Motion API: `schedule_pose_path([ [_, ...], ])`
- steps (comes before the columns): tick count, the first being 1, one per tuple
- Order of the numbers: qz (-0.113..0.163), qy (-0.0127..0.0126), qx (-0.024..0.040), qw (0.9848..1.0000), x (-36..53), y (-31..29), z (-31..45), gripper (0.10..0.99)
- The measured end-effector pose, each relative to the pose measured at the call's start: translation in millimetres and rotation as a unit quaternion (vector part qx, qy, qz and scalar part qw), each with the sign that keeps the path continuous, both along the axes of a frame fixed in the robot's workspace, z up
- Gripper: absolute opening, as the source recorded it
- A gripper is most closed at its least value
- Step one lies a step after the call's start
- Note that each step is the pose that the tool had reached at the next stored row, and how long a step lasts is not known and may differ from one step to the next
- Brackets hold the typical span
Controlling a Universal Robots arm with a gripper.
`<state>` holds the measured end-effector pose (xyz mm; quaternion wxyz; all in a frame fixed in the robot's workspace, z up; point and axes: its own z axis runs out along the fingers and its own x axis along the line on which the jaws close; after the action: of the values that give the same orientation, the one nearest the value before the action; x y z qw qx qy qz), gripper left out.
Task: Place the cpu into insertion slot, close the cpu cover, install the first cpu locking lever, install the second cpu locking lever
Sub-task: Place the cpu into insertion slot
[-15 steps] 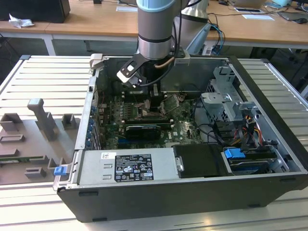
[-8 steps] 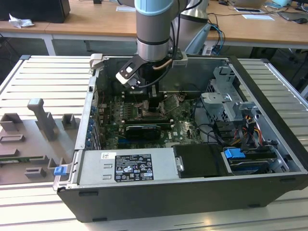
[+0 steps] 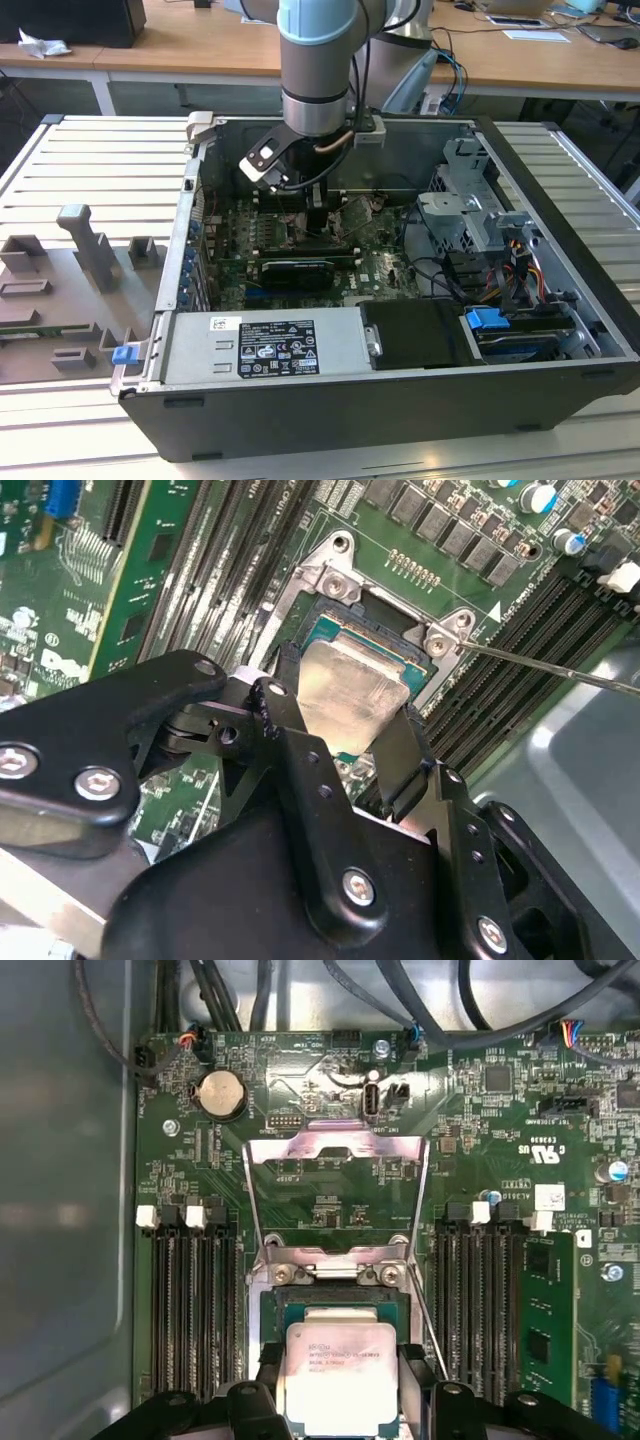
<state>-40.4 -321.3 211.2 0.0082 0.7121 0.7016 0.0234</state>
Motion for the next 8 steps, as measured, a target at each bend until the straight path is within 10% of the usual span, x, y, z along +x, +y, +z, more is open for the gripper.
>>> schedule_pose_path([
  [8,-0.002,0.0000,0.0000,1.0000,-0.1,1.3,-7.5,0.537],
])
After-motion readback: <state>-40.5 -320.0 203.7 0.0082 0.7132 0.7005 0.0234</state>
